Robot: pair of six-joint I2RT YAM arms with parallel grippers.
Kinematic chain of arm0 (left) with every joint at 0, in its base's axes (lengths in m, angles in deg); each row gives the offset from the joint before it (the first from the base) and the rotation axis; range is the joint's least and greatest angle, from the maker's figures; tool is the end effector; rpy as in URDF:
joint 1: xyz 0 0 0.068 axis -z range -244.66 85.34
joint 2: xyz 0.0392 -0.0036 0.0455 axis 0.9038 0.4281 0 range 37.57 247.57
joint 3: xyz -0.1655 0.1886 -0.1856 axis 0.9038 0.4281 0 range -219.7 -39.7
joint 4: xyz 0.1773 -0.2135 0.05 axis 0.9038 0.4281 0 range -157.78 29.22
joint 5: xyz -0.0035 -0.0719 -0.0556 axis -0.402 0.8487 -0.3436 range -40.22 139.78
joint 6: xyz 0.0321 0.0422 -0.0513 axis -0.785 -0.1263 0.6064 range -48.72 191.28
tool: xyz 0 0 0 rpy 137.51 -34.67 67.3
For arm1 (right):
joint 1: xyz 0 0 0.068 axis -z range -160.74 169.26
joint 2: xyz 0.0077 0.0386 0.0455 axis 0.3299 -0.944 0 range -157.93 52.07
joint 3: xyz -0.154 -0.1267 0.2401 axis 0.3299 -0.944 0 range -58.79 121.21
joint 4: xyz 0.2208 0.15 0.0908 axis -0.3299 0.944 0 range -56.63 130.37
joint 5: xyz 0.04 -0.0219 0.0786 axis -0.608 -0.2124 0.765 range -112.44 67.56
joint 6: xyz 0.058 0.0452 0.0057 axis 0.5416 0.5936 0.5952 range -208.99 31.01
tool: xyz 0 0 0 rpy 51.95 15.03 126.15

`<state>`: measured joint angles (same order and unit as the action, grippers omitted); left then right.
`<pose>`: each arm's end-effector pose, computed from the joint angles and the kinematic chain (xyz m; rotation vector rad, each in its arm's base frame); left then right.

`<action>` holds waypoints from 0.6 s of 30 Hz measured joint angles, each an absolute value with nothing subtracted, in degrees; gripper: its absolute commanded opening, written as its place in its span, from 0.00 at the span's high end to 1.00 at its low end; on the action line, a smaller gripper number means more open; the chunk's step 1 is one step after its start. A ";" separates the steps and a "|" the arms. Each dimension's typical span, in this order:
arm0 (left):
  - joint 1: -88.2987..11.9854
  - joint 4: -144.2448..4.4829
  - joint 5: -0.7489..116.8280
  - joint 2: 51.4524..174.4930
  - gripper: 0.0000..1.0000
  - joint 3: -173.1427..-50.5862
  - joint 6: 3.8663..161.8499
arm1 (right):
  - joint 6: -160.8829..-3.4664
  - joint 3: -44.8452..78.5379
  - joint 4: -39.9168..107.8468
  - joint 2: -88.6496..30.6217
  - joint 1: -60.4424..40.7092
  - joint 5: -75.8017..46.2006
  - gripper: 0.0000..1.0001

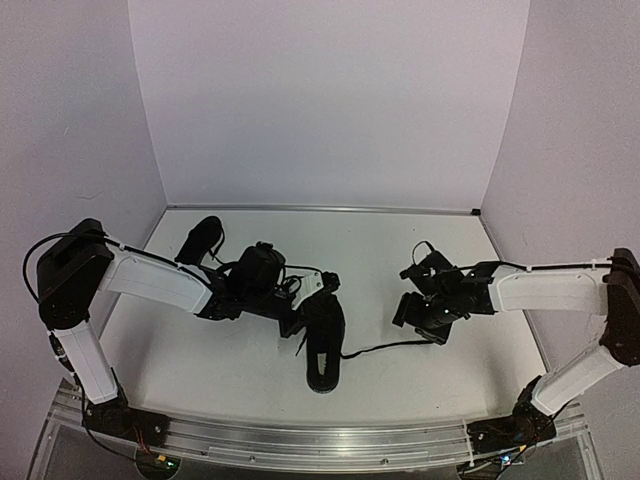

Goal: Tie the shoes

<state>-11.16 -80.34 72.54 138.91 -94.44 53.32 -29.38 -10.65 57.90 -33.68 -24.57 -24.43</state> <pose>0.2278 -0.3480 0.1860 1.4794 1.6527 -0.7804 0.2241 0.2122 0.1819 0.3917 2.7411 0.5094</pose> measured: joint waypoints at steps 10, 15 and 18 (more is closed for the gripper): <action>-11.17 -80.33 72.56 138.91 1.00 -94.44 53.28 | -26.78 -11.35 59.29 -38.78 -24.81 -25.08 0.23; -11.16 -80.32 72.56 138.91 1.00 -94.44 53.28 | -26.91 -11.13 59.72 -40.96 -24.81 -26.66 0.25; -11.16 -80.31 72.56 138.91 1.00 -94.44 53.27 | -27.12 -10.06 59.89 -42.23 -24.81 -28.10 0.26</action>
